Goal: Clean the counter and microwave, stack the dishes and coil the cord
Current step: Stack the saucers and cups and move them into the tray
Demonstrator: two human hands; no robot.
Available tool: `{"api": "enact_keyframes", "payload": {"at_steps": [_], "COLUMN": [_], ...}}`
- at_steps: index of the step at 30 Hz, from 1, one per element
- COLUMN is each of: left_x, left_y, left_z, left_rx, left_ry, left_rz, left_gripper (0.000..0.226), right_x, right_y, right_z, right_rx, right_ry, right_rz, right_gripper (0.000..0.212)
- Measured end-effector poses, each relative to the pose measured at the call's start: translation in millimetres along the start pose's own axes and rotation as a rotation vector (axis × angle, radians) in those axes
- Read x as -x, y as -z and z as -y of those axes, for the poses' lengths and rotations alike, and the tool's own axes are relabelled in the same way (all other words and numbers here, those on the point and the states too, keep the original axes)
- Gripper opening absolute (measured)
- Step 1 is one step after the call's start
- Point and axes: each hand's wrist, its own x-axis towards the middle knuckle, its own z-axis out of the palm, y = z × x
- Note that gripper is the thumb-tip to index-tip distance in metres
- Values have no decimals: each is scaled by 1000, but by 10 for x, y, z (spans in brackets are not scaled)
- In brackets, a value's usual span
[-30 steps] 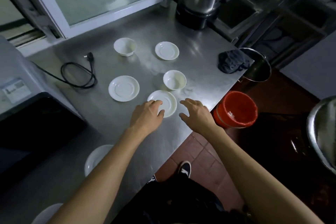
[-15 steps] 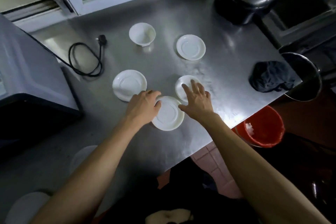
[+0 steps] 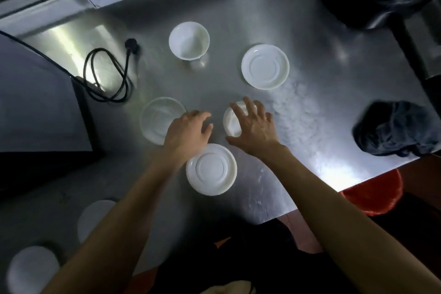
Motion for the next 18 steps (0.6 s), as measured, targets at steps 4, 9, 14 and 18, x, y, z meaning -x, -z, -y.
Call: {"api": "enact_keyframes", "payload": {"at_steps": [4,9,14,18], "left_x": [-285,-759,-1272,-1668], "left_y": [122,321,530,602], "left_z": [20,45,139,275], "left_rx": [0,8,37,-59], "left_ry": [10,21,31,40], "left_rz": [-55,-133,-248,-234], "left_gripper": [37,37,37,50], "right_x": [-251,-544,-813,-1033], "right_y": [151,307,405,421], "right_z": [1,13,51,67], "right_rx": [-13,-52,-66,-64], "right_ry": [26,51,100,104], "right_rz": [-30,-52,-50,-72], "right_gripper": [96,97,96,96]}}
